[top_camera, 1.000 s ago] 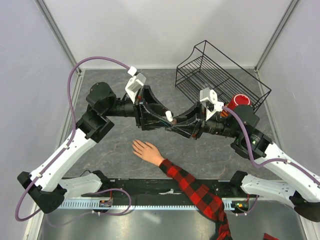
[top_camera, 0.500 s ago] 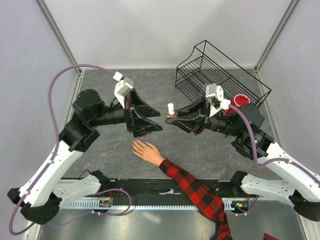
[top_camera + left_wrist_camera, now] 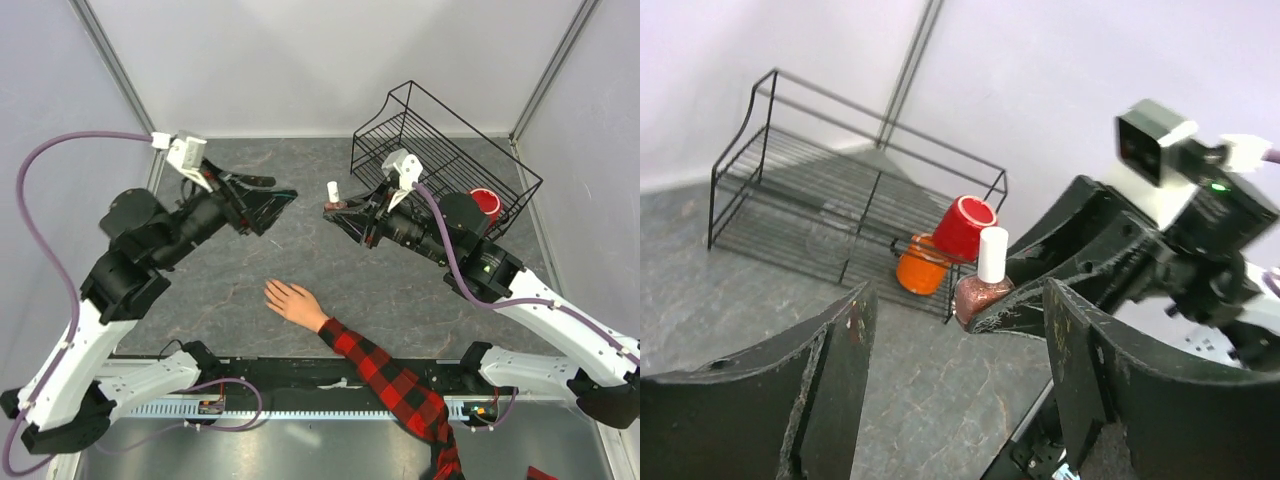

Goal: Paint the nails

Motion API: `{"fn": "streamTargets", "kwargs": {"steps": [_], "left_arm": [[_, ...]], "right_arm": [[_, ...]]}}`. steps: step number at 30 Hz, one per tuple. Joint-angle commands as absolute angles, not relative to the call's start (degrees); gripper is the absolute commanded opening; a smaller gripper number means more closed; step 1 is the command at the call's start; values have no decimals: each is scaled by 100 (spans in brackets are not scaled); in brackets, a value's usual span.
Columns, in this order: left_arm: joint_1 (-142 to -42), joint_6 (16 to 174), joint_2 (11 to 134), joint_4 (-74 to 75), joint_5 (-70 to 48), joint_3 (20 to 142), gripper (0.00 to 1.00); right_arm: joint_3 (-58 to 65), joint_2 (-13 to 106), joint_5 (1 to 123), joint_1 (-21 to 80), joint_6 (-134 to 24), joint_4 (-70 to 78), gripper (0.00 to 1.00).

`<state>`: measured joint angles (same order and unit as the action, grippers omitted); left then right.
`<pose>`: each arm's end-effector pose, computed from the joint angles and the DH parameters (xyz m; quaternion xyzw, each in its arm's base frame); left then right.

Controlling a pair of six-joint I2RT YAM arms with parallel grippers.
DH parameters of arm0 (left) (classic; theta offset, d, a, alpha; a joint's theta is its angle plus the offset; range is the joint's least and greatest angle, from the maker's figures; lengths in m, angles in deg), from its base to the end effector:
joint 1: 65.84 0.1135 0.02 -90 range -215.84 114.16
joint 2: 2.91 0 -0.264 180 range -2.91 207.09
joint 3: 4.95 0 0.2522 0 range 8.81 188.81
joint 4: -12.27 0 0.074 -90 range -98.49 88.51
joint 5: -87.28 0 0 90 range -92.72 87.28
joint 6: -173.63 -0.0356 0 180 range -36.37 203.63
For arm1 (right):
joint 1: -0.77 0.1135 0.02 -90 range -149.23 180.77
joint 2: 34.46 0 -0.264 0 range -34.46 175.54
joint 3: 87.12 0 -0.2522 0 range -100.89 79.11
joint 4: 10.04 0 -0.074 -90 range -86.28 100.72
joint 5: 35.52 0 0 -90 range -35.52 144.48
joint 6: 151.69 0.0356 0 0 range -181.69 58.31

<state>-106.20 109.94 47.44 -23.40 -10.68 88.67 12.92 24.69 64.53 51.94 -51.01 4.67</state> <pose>0.1061 -0.0967 0.5041 0.1322 0.6458 -0.4507 0.6020 0.1386 0.1821 0.4413 -0.2915 0.6022 0.4310 0.6055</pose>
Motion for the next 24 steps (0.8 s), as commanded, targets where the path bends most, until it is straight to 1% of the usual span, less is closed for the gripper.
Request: {"fn": "streamTargets", "kwargs": {"steps": [1,2,5,10,17,24], "left_arm": [[-11223,11080,5298,-2408,542,9195,71],[-11529,10940,5412,-2399,728,9265,68],[-11989,10676,5721,-2268,1169,9468,60],[-12305,10412,5905,-1942,1398,9512,60],[-12420,10367,6116,-1898,1530,9617,60],[-12438,10376,6275,-1933,1451,9732,55]], "right_arm": [[907,2539,5765,5262,-5202,355,0],[907,2557,5747,5271,-5211,355,0],[907,2592,5721,5289,-5246,355,0],[942,2574,5694,5306,-5273,487,0],[933,2530,5738,5315,-5281,478,0],[915,2530,5782,5324,-5273,434,0]]}}
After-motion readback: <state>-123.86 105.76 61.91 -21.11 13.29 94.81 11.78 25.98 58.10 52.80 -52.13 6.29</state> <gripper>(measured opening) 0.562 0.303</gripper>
